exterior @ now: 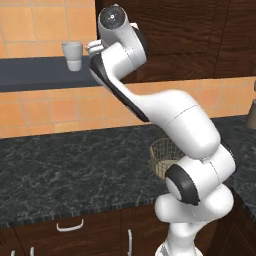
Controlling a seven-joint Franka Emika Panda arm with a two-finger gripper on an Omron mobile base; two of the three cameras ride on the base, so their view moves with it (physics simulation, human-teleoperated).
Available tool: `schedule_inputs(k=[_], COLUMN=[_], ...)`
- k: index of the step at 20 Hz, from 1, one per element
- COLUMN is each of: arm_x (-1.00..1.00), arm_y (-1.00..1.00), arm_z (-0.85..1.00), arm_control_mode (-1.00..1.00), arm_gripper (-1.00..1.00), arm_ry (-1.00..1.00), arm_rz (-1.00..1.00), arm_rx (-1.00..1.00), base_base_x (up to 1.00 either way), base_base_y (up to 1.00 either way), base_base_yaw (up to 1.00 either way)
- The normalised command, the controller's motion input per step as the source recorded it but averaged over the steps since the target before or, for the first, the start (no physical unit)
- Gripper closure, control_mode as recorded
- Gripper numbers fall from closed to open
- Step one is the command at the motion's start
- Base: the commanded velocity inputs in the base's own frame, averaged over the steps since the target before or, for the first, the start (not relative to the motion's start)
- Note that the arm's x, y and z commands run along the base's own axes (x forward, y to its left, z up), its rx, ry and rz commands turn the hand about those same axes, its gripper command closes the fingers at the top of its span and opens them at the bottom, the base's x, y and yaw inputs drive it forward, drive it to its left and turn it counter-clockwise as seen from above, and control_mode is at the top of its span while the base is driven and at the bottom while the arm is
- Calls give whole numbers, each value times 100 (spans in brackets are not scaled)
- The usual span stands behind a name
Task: Open the cabinet, pick up the bread from the cabinet and place it in the basket. Then move the basket to the dining counter.
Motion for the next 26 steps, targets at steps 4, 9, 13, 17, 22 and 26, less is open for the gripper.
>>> schedule_inputs(k=[4, 9, 13, 17, 22, 26], arm_x=[46, 32, 36, 28, 24, 17], arm_y=[0, -24, -22, -5, 0, -6], arm_z=[-11, -24, -9, 0, 0, 0], arm_control_mode=[-100, -100, -100, -100, -100, -100], arm_gripper=[-100, -100, -100, 100, 100, 100], arm_ry=[-3, -21, -12, -5, -6, -3], arm_rz=[0, 1, 6, 8, 7, 7], arm_rx=[0, 0, 2, 1, 0, 2], base_base_x=[0, 0, 0, 0, 0, 0], base_base_y=[0, 0, 0, 0, 0, 0], base_base_yaw=[0, 0, 0, 0, 0, 0])
